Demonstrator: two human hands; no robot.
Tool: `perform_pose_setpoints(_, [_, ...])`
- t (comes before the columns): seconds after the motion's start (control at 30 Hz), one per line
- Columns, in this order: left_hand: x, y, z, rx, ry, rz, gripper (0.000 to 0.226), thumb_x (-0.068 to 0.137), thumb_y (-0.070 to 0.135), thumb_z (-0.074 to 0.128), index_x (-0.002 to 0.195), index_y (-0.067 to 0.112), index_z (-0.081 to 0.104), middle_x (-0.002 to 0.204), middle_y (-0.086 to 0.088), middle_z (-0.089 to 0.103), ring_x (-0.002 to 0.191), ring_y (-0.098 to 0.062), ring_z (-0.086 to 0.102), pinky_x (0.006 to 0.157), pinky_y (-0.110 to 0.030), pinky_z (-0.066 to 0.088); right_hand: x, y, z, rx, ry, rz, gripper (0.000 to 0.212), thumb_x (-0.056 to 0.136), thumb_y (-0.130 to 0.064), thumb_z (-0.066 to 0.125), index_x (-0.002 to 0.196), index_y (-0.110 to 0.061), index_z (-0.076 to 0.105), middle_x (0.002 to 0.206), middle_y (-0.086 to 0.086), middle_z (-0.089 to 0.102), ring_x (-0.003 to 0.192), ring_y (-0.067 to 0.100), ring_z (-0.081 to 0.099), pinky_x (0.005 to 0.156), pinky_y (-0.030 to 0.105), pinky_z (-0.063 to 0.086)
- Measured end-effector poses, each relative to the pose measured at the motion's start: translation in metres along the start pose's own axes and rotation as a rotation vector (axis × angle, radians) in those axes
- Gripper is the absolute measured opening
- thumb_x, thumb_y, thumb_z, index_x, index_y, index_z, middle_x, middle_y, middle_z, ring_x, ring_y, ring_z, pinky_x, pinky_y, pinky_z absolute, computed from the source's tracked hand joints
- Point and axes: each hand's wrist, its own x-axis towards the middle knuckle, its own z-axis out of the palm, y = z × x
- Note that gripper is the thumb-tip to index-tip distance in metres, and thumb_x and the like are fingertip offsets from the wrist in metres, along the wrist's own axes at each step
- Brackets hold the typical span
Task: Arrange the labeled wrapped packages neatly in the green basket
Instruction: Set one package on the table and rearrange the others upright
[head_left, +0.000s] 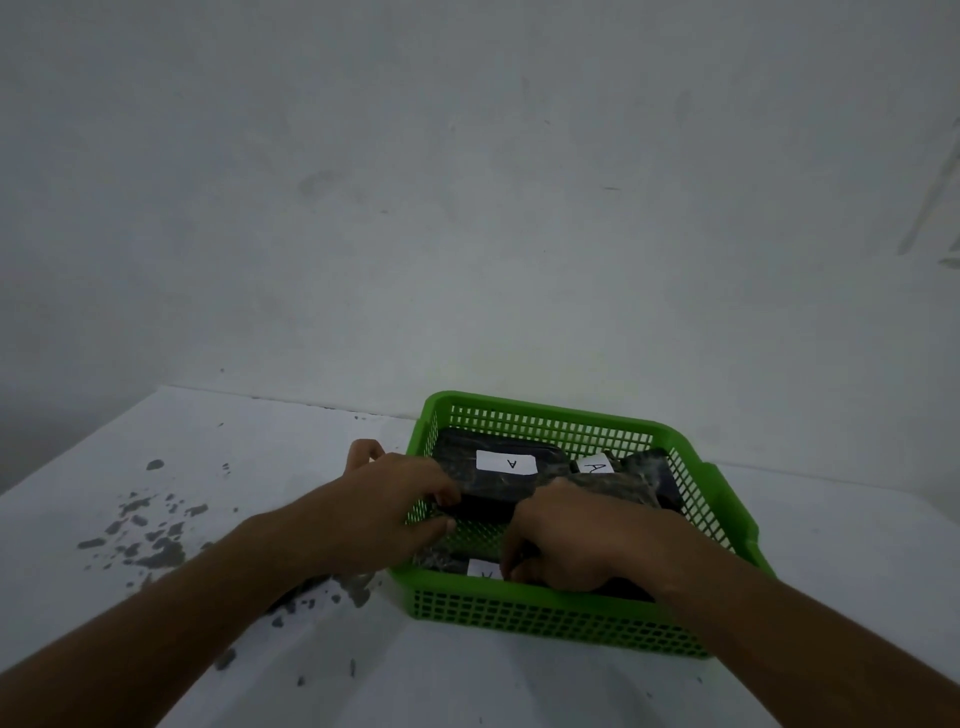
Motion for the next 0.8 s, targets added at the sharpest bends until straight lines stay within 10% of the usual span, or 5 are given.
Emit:
perform_pose_setpoints(0.13, [0.004,0.006,0.001,-0.016,0.005,0.020,0.021,0.089,0.042,0.057,0.109,0.035,0.060,0.108,0.022,0.061,0.085,0.020,0.041,0.099,-0.031,0.018,0.003,-0.004,-0.002,-0.074,-0.160,0.059,0.041,0.090,-0.004,0.050,0.117,-0.029,0.069,0.113,-0.001,0.065,0.092,0.015,0.030,0.084,0.035,0.014])
perform_pose_setpoints(0.3, [0.011,0.018,-0.001,-0.048,0.049,0.056,0.020,0.089,0.039,0.059,0.108,0.033,0.062,0.109,0.018,0.058,0.098,0.004,0.051,0.096,-0.028,0.021,-0.013,-0.001,-0.013,0.048,0.070,0.038,0.036,0.096,-0.016,0.047,0.123,-0.033,0.064,0.116,-0.002,0.068,0.108,0.024,0.053,0.103,0.039,0.032])
perform_pose_setpoints(0.43, [0.018,0.031,-0.002,-0.147,0.054,0.072,0.022,0.087,0.033,0.063,0.108,0.025,0.065,0.106,0.010,0.060,0.097,-0.007,0.057,0.090,-0.030,0.044,-0.045,0.027,-0.024,0.206,0.319,0.052,0.025,0.092,-0.027,0.061,0.117,-0.027,0.067,0.115,-0.004,0.069,0.103,0.013,0.060,0.089,0.030,0.046])
perform_pose_setpoints(0.63, [0.032,0.053,0.008,-0.234,0.027,0.083,0.023,0.088,0.033,0.063,0.110,0.028,0.060,0.105,0.011,0.057,0.096,-0.002,0.055,0.085,-0.023,0.049,-0.091,0.076,-0.011,0.451,0.339,0.200,0.083,0.062,-0.065,0.079,0.134,-0.047,0.044,0.142,-0.024,0.037,0.126,-0.002,0.037,0.099,0.019,0.034])
perform_pose_setpoints(0.8, [0.041,0.065,0.019,-0.263,0.005,0.078,0.034,0.088,0.037,0.063,0.120,0.028,0.056,0.109,0.013,0.056,0.099,0.003,0.053,0.086,-0.022,0.050,-0.094,0.085,0.019,0.482,0.337,0.170,0.076,0.068,-0.042,0.085,0.131,-0.046,0.043,0.119,-0.035,0.046,0.110,-0.011,0.050,0.084,0.005,0.040])
